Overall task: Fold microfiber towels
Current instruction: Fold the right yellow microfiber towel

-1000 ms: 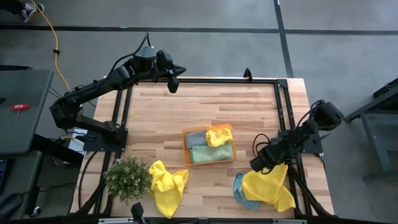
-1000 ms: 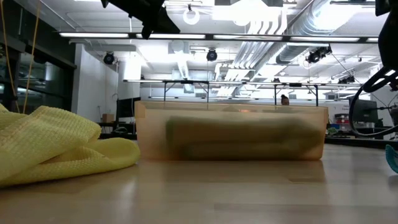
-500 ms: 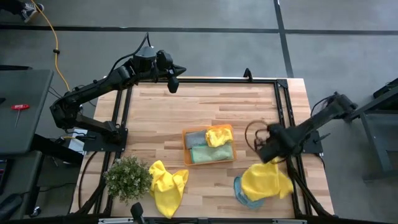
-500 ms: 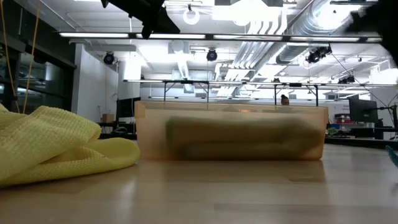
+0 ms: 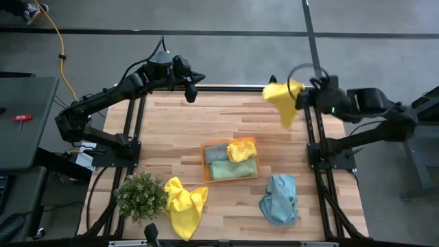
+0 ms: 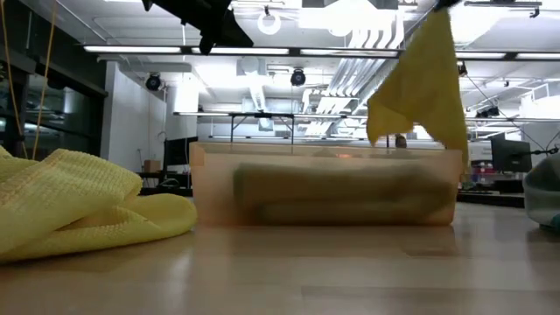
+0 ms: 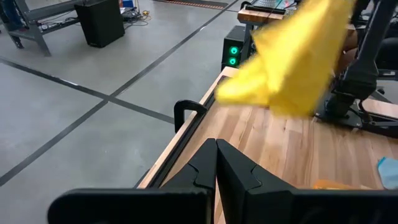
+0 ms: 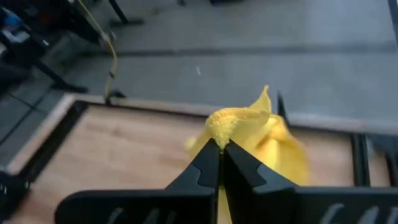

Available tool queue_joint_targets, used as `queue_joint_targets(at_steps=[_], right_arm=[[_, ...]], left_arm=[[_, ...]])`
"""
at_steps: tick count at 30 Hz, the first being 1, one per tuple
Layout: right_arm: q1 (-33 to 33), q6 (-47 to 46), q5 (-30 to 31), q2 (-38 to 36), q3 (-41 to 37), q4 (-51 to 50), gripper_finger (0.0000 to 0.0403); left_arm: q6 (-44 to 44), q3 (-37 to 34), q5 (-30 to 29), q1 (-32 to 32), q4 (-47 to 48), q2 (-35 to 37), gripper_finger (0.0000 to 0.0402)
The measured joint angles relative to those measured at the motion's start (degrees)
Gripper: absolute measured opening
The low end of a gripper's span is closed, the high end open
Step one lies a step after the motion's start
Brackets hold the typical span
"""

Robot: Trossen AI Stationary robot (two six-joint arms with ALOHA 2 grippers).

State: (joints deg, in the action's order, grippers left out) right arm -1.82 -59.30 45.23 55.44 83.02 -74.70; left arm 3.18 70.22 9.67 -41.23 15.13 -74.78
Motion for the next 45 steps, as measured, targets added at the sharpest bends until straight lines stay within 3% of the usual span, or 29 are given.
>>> queue_joint_targets(at_steps=[3,6,10,15,20,23,28,31,38,45], right_arm=[[-7.73,14.43,-3.93,0.94,0.14,11.43,0.0000],[-14.55,23.13,-11.25,3.68,0.14,18.57,0.0000],[-21.08,28.75,-22.04,9.89,0.11,22.28,0.0000],[-24.58,34.20,-27.88,20.23,0.07,26.39,0.0000],[-24.79,38.54,-31.66,30.65,0.07,35.89,0.0000],[-24.41,38.39,-38.62,36.46,0.07,39.39,0.0000],[-21.73,41.18,-50.18,44.65,0.07,36.46,0.0000],[-19.38,43.52,-53.25,47.95,0.07,32.97,0.0000],[-15.37,51.48,-57.69,51.51,-2.52,23.63,0.0000],[-12.48,49.02,-63.88,47.98,-12.32,24.66,0.0000]], left_arm=[[0.00,0.00,-0.02,0.00,0.01,0.00,0.0000],[-0.29,0.00,-0.72,0.04,0.01,0.00,0.0000],[-3.37,0.00,-1.37,0.04,0.05,0.00,0.0000],[-6.01,0.00,-1.38,1.33,0.79,0.00,0.0000],[-6.01,0.00,-1.38,4.13,5.15,0.00,0.0000],[-6.01,0.00,-1.46,6.04,8.73,0.00,0.0000],[-5.32,0.00,-1.57,9.06,14.48,0.00,0.0000],[-4.30,0.00,-1.55,10.73,16.24,0.00,0.0000],[-4.04,0.00,-1.57,14.44,16.38,0.00,0.0000],[-4.04,0.00,-1.55,17.12,16.03,0.00,0.0000]])
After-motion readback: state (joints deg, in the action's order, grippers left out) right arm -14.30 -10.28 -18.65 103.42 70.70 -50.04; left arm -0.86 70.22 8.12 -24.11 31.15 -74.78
